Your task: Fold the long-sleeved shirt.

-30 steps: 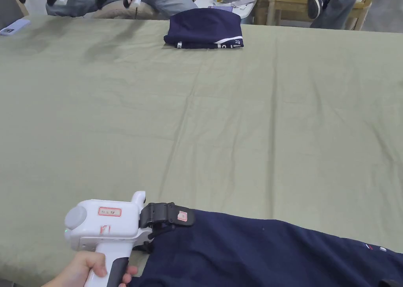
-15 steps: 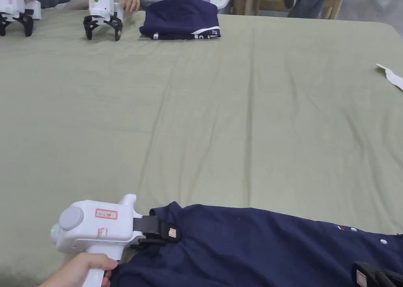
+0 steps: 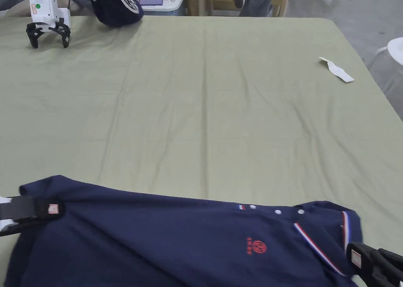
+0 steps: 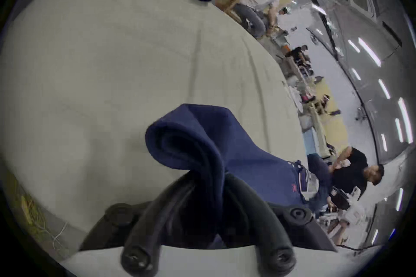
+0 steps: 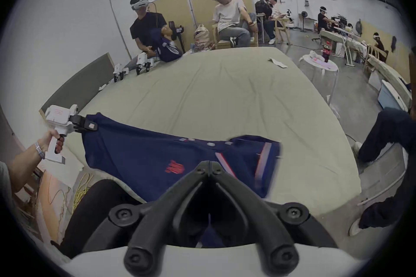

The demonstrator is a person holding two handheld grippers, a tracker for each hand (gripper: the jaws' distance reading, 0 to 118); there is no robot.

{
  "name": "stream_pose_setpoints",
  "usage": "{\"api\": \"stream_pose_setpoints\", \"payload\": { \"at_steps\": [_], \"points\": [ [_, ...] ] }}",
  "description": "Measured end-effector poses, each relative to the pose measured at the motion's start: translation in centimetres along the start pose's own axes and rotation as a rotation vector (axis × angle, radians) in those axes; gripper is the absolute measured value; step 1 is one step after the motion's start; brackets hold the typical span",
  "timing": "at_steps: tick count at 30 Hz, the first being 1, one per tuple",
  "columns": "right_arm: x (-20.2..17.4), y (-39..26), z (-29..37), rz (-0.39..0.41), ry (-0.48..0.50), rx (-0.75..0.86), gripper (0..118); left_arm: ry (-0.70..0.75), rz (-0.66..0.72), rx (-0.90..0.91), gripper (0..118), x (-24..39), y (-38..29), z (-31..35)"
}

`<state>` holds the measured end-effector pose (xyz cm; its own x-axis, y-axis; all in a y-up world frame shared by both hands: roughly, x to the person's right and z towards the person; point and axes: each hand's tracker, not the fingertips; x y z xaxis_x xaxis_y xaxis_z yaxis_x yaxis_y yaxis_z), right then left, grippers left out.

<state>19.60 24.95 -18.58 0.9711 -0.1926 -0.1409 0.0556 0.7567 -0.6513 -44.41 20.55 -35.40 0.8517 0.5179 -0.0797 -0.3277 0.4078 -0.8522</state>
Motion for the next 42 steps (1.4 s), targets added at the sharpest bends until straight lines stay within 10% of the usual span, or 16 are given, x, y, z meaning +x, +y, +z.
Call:
{"api": "stream_pose_setpoints", "payload": {
  "at_steps": [9,26,31,40,42],
  "points": [
    [0.9,-0.7,1.1,-0.030,0.020,0.030,1,0.180,0.112,-0.022,3,-1.3,3.9,5.4],
    [6.6,-3.4,6.0,-0.183,-0.033,0.110,1,-0.240,-0.176,-0.508,5,33.9,-6.7,-12.5],
    [8.4,-4.3,7.2,-0.234,-0.065,0.101,1,-0.306,-0.155,-0.513,59,38.7,-10.7,-17.9],
    [10.3,-4.9,7.1,-0.276,-0.092,0.095,1,-0.683,-0.122,-0.239,57,33.6,-6.5,-7.8],
    [10.3,-4.9,6.6,-0.285,-0.081,0.089,1,-0.625,-0.175,-0.121,33,30.9,-4.9,-5.4]
  ]
}}
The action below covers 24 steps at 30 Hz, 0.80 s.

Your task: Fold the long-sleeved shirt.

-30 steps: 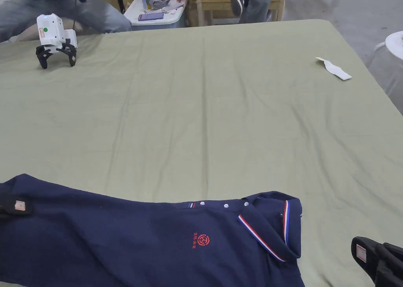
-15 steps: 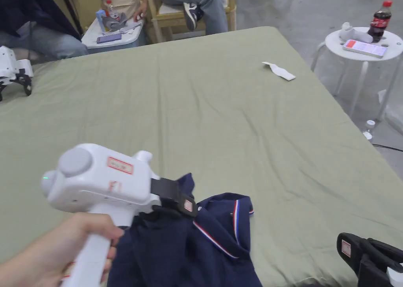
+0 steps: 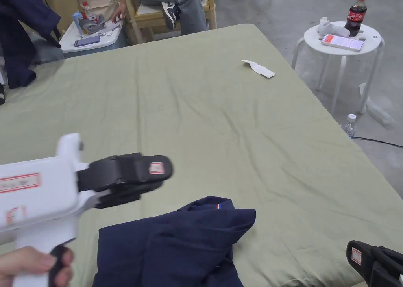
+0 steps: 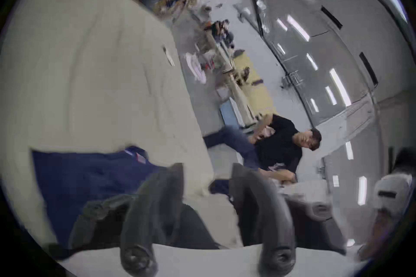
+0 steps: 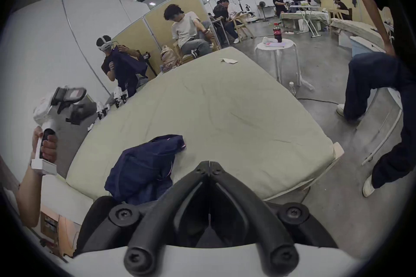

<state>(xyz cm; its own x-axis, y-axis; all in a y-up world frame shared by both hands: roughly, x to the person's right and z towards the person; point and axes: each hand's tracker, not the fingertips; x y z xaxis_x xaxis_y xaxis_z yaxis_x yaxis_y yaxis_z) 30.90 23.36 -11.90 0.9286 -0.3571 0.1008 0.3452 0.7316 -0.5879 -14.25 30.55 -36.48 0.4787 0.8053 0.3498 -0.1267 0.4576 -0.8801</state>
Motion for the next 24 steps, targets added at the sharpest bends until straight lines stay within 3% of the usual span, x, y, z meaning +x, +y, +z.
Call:
{"api": "stream_pose_setpoints", "payload": {
  "at_steps": [2,3,5,8,11,13,15,22,24],
  "points": [
    [-0.5,0.0,-0.5,-0.002,0.013,-0.011,1,0.213,-0.043,0.029,7,-2.3,0.7,2.4],
    [-0.8,0.1,-0.8,0.002,0.022,-0.020,1,0.305,-0.029,0.023,3,-4.1,0.7,2.9],
    [-1.7,0.1,-1.2,0.014,0.027,-0.027,1,0.327,0.044,-0.038,0,-6.9,0.0,2.6],
    [-2.8,0.1,-1.6,0.036,0.054,-0.042,0,0.240,0.218,-0.144,0,-13.1,-3.0,0.8],
    [-3.8,0.0,-2.3,0.060,0.060,-0.066,1,0.303,0.303,-0.162,0,-16.8,-5.5,-1.6],
    [-4.3,-0.1,-2.6,0.078,0.053,-0.081,1,0.159,0.399,-0.145,0,-17.1,-7.0,-3.3],
    [-4.7,-0.1,-2.7,0.088,0.048,-0.092,1,0.051,0.389,-0.151,0,-16.4,-7.6,-5.4],
    [-4.8,-0.4,-3.2,0.098,0.051,-0.109,1,-0.051,0.309,-0.393,0,-12.1,-10.6,-13.0],
    [-4.7,-0.5,-3.2,0.092,0.056,-0.112,1,-0.093,0.230,-0.496,0,-10.4,-12.4,-14.6]
  ]
}}
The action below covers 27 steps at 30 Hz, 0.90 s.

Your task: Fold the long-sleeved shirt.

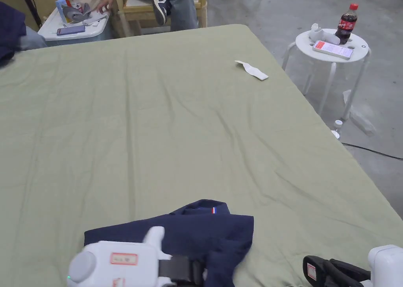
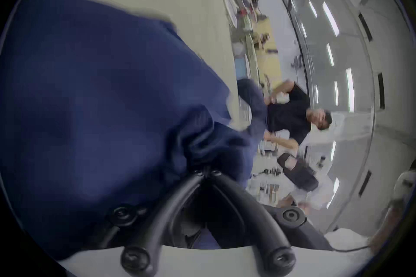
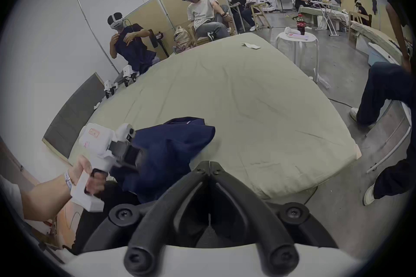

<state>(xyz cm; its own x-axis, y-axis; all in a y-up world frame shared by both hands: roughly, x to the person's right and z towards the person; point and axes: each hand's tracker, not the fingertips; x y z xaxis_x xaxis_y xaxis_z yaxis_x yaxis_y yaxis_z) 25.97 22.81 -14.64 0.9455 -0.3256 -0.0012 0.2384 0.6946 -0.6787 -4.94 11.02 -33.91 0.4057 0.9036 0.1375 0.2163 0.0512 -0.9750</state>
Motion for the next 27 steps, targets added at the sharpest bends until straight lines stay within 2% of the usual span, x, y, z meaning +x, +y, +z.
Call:
{"api": "stream_pose_setpoints", "payload": {
  "at_steps": [3,6,8,10,12,14,15,16,17,18,19,21,23,27],
  "points": [
    [0.3,-0.2,0.1,-0.002,0.000,-0.007,1,0.017,-0.144,-0.138,0,3.3,-1.3,-3.6],
    [0.8,-0.2,0.3,-0.003,-0.010,-0.010,1,0.058,-0.205,-0.113,0,4.6,-1.6,-4.0],
    [1.3,-0.3,0.5,-0.018,-0.011,0.000,1,0.026,-0.174,0.008,0,3.7,-0.7,-1.9],
    [1.7,-0.4,0.7,-0.040,-0.007,0.009,1,-0.012,-0.088,0.131,0,1.9,1.1,0.2],
    [2.1,-0.5,0.6,-0.051,-0.002,0.011,1,0.167,-0.044,0.190,0,-0.3,2.6,1.2],
    [2.4,-0.7,0.3,-0.054,-0.004,0.007,1,0.279,0.052,0.165,0,-3.8,4.0,0.8],
    [2.4,-0.7,0.1,-0.054,-0.006,0.005,0,0.201,0.176,0.100,0,-5.6,3.8,0.0],
    [2.4,-0.7,0.0,-0.058,-0.006,0.001,1,0.060,0.240,0.122,0,-5.8,3.2,-0.6],
    [2.3,-0.7,-0.1,-0.062,-0.003,-0.004,1,-0.035,0.222,0.147,0,-6.3,3.0,-0.8],
    [2.2,-0.7,-0.3,-0.063,-0.001,-0.008,1,0.016,0.134,0.137,0,-6.4,3.1,-0.7],
    [2.0,-0.8,-0.4,-0.060,-0.001,-0.013,1,-0.005,0.085,0.145,0,-6.5,3.0,-0.5],
    [1.7,-0.8,-0.8,-0.043,-0.007,-0.028,1,0.027,0.137,0.163,0,-6.1,2.9,-0.5],
    [1.4,-0.8,-1.2,-0.028,-0.008,-0.043,1,0.073,0.106,0.159,0,-5.8,3.0,-0.6],
    [0.1,-0.4,-1.4,-0.018,-0.003,-0.051,1,0.051,0.115,0.155,0,-5.4,2.9,-0.7]
  ]
}}
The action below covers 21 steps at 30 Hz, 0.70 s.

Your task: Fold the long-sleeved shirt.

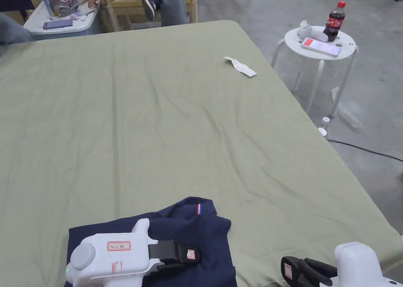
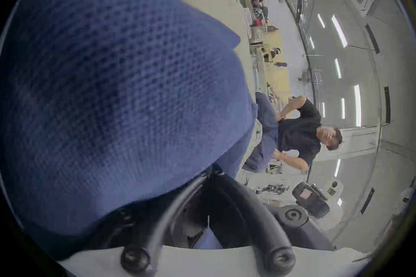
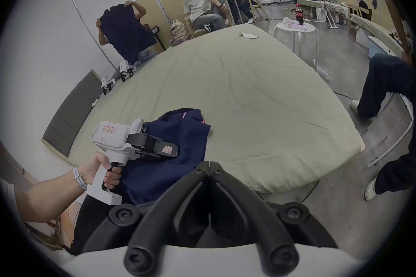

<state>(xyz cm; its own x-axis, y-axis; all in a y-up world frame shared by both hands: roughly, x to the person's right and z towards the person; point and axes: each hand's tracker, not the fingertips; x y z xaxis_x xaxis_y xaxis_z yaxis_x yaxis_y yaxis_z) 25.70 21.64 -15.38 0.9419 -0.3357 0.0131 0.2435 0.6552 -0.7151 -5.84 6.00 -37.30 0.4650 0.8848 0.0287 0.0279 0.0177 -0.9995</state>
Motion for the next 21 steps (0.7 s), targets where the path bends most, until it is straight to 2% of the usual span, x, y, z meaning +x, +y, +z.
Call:
{"api": "stream_pose_setpoints", "payload": {
  "at_steps": [4,5,7,8,9,11,12,16,21],
  "points": [
    [-1.3,0.6,-0.2,0.031,0.004,-0.022,1,0.076,-0.015,-0.002,0,0.6,0.8,0.2],
    [-1.9,0.8,-0.2,0.055,0.003,-0.017,1,0.120,-0.037,-0.001,0,3.2,0.1,0.2],
    [-2.5,1.2,-0.3,0.079,0.011,-0.008,1,0.200,-0.148,0.005,0,5.8,0.1,1.4],
    [-2.9,1.6,-0.4,0.081,0.023,-0.003,1,0.190,-0.215,0.065,0,7.0,-0.3,2.9],
    [-3.4,1.9,-0.6,0.088,0.044,0.005,1,0.083,-0.252,0.145,0,6.9,-0.1,5.4],
    [-4.6,2.9,-1.0,0.128,0.098,0.001,1,-0.188,-0.214,0.284,0,7.9,-1.6,11.6],
    [-5.4,3.4,-1.4,0.161,0.108,0.002,1,-0.235,-0.209,0.364,0,8.2,-2.6,14.8],
    [-8.9,5.3,-3.9,0.281,0.136,-0.040,1,-0.020,-0.208,0.607,0,6.0,-6.1,26.8],
    [-12.2,5.9,-11.5,0.346,0.212,-0.219,1,0.124,-0.082,0.672,0,0.6,-10.6,33.1]
  ]
}}
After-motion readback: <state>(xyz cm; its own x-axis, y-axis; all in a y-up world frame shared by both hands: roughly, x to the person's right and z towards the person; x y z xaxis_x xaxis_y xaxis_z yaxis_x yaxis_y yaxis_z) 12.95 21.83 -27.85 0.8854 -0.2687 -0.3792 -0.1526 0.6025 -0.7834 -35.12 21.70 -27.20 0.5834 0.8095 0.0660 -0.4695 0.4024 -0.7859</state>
